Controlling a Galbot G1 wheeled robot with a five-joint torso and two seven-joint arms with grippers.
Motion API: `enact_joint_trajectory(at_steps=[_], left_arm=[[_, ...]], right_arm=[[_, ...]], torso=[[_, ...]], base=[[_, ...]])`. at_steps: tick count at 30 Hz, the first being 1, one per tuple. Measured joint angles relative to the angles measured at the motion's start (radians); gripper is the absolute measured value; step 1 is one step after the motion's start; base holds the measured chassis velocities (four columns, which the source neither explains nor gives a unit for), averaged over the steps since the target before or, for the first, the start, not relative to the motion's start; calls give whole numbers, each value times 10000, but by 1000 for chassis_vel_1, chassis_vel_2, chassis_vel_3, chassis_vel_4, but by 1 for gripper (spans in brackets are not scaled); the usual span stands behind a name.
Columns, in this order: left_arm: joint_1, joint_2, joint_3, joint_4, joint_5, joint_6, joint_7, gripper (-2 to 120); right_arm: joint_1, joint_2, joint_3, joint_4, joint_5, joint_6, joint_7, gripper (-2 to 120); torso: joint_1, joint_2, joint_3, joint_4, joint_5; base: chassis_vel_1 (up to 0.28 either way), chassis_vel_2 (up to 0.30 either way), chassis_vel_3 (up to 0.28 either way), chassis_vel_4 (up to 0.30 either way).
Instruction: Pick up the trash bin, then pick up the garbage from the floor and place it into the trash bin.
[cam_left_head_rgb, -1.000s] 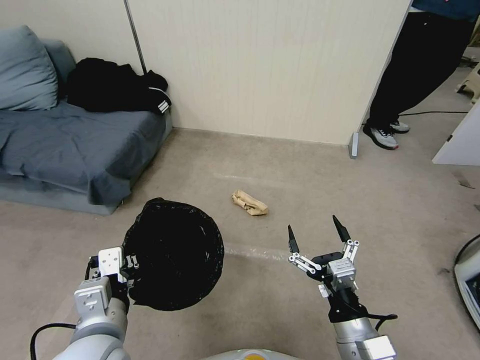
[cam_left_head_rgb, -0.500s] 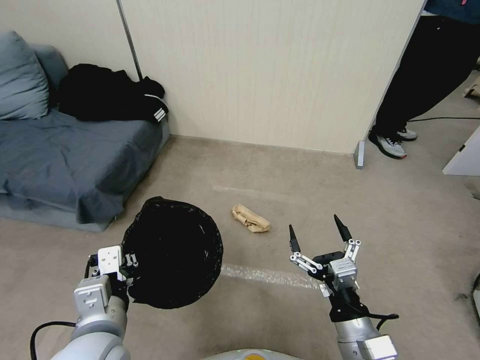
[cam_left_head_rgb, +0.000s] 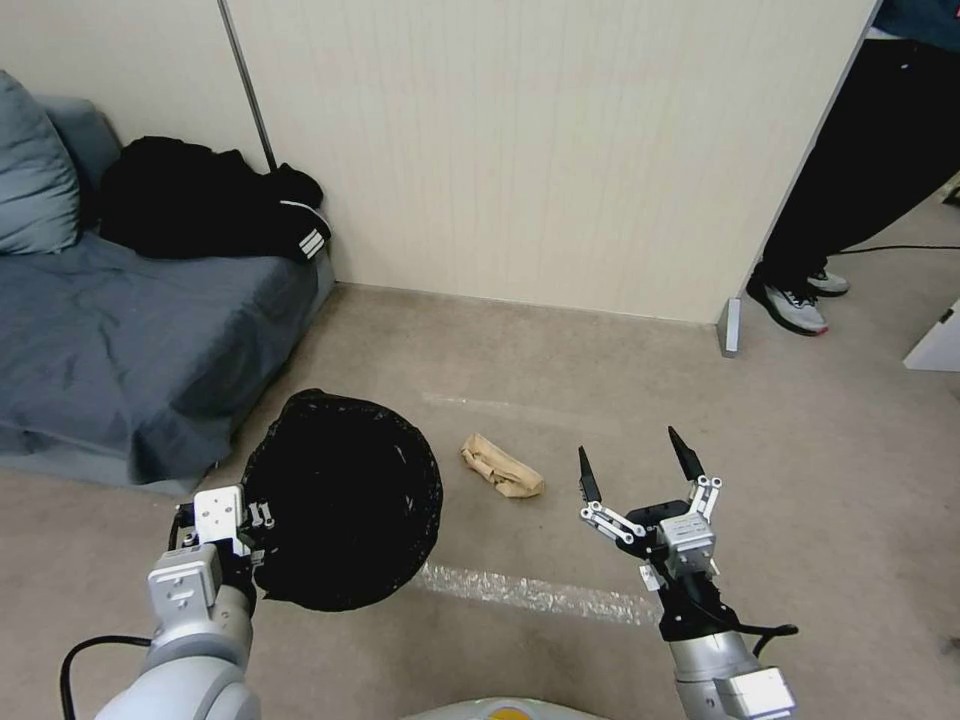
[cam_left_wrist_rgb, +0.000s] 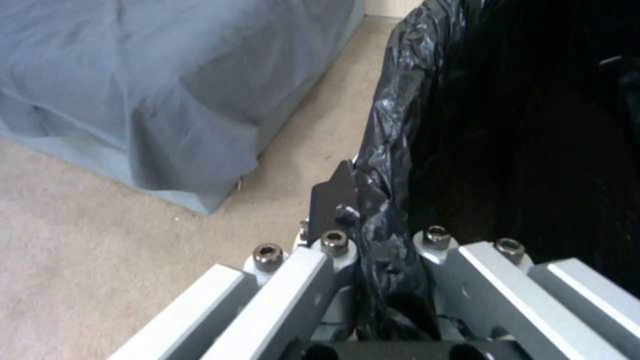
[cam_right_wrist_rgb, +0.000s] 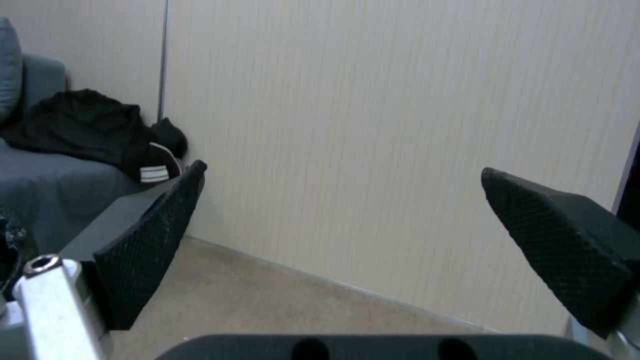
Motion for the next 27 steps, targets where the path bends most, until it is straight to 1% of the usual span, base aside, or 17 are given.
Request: enact_joint_trajectory(at_steps=[19, 23, 27], left_arm=[[0, -11, 41, 28, 104, 6, 37, 1], [-14, -4, 53, 36, 121, 6, 52, 1], [-36, 5, 71, 45, 126, 5, 65, 1]], right_arm=[[16, 0, 19, 31, 67, 29, -42, 100], [149, 0, 21, 31, 172, -98, 37, 100], [489, 0, 45, 42, 549, -445, 297, 100]], torso=[[-1, 1, -1, 0, 0], [-1, 0, -1, 1, 0], [-1, 0, -1, 1, 0]], base=[[0, 0, 0, 0], [0, 0, 0, 0], [0, 0, 0, 0]])
